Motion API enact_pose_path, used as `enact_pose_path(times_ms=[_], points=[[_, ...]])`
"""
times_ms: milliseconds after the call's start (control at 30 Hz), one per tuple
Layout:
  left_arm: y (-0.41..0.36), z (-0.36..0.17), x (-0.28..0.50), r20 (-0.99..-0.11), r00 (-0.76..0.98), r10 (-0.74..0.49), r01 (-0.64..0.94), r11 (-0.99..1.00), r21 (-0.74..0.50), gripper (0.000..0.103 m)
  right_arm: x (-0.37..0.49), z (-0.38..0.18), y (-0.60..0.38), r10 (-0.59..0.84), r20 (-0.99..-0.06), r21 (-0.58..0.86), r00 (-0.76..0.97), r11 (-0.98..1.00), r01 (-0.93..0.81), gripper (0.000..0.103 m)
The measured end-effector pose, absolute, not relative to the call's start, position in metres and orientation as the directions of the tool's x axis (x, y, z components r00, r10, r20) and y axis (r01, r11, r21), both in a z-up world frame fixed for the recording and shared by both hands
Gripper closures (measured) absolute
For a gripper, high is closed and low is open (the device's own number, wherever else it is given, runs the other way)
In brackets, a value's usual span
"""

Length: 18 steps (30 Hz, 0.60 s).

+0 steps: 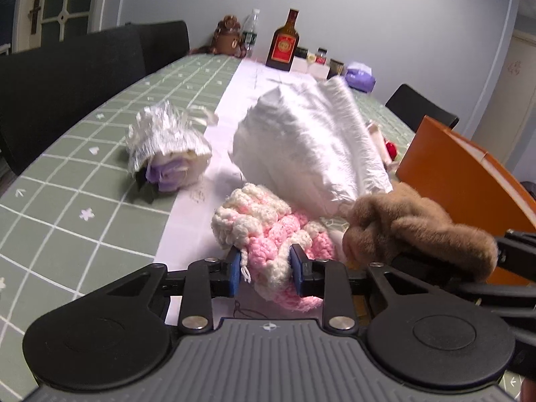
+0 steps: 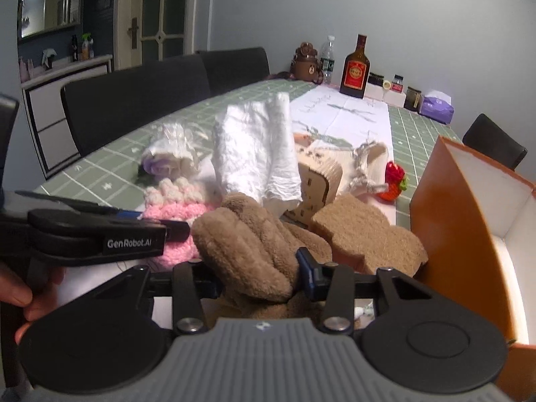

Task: Organize soft objects
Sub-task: 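Grasp the pink knitted hat with the left tool while the right tool grasps the brown plush, then carry both items into the orange box and open both tools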

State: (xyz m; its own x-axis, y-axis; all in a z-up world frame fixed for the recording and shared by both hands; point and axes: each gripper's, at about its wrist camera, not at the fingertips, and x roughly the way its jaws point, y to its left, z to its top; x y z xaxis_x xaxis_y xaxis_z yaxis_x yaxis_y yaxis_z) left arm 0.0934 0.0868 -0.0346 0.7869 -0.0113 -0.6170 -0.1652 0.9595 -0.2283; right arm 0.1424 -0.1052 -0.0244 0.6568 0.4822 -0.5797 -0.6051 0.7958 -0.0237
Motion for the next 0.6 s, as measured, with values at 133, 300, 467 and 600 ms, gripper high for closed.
enact_pose_path(times_ms=[133,300,467,600], points=[[0.084,-0.023,0.078,-0.595,0.804,0.012,-0.166,0.965,-0.205,0.070,0.141,-0.009,-0.116,0.517,-0.563,0.045,0.644,0.798,-0.601,0.060],[0.080,-0.009,0.057,-0.563,0.826,0.019,-0.152,0.970,-0.190,0.070,0.138,0.008,-0.138,0.566,-0.536,0.177,0.626,0.800,-0.573,0.060],[0.067,0.008,0.040,-0.522,0.853,0.006,-0.111,0.979,-0.169,0.070,0.126,0.026,-0.154,0.608,-0.489,0.229,0.626,0.781,-0.581,0.060],[0.055,0.024,0.031,-0.485,0.874,-0.003,-0.075,0.987,-0.141,0.070,0.116,0.041,-0.166,0.602,-0.461,0.223,0.652,0.790,-0.571,0.060]])
